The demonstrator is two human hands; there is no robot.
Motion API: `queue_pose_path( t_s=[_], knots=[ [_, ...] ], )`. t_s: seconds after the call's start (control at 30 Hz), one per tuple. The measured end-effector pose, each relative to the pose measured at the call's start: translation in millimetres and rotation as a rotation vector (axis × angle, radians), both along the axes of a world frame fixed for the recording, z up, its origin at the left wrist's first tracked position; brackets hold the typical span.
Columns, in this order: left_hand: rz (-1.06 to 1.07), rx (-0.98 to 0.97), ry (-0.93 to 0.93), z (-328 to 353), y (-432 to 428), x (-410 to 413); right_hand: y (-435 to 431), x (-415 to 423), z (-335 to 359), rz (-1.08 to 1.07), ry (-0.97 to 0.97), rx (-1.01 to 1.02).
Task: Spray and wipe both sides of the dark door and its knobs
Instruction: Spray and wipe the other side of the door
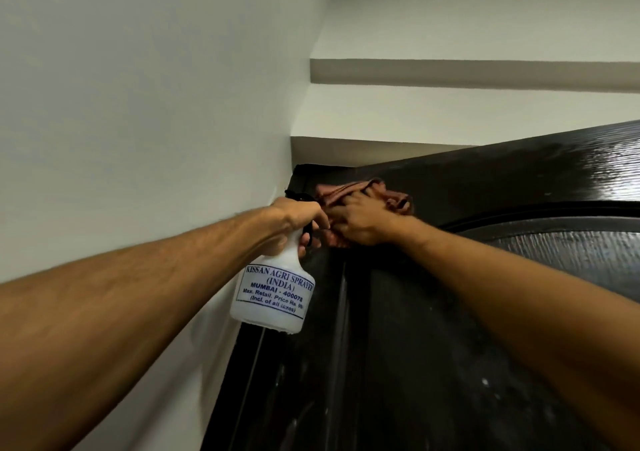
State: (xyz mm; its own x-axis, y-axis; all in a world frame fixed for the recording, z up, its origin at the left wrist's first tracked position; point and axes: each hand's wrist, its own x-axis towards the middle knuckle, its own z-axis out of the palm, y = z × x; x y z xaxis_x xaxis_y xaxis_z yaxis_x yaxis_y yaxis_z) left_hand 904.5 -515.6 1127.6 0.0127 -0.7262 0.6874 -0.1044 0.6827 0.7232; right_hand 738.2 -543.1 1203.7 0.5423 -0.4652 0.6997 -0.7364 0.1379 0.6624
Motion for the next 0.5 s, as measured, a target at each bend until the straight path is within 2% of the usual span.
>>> queue_pose_path(
  t_s=[0.1,0.17,0.27,0.33,0.43,0.5],
  knots=[
    [0.001,0.008,0.007,5,-5,6,8,-6,31,-0.045,-0.176,-0.167],
    [0.018,-0.012,0.042,9,-8,14,-4,10,23,-0.021,-0.101,-0.171],
    [0.033,-0.030,0.080,6,-11,16,-30,32,-4,-0.018,0.086,-0.012],
    [0.036,-0.027,0.080,4,-11,14,-28,32,6,-0.009,0.036,-0.004],
    [0.053,-0.030,0.083,6,-8,16,-19,32,18,-0.014,-0.100,-0.117],
    [0.065,-0.048,0.113,8,-8,22,-22,44,-2,-0.012,-0.030,-0.119]
  ],
)
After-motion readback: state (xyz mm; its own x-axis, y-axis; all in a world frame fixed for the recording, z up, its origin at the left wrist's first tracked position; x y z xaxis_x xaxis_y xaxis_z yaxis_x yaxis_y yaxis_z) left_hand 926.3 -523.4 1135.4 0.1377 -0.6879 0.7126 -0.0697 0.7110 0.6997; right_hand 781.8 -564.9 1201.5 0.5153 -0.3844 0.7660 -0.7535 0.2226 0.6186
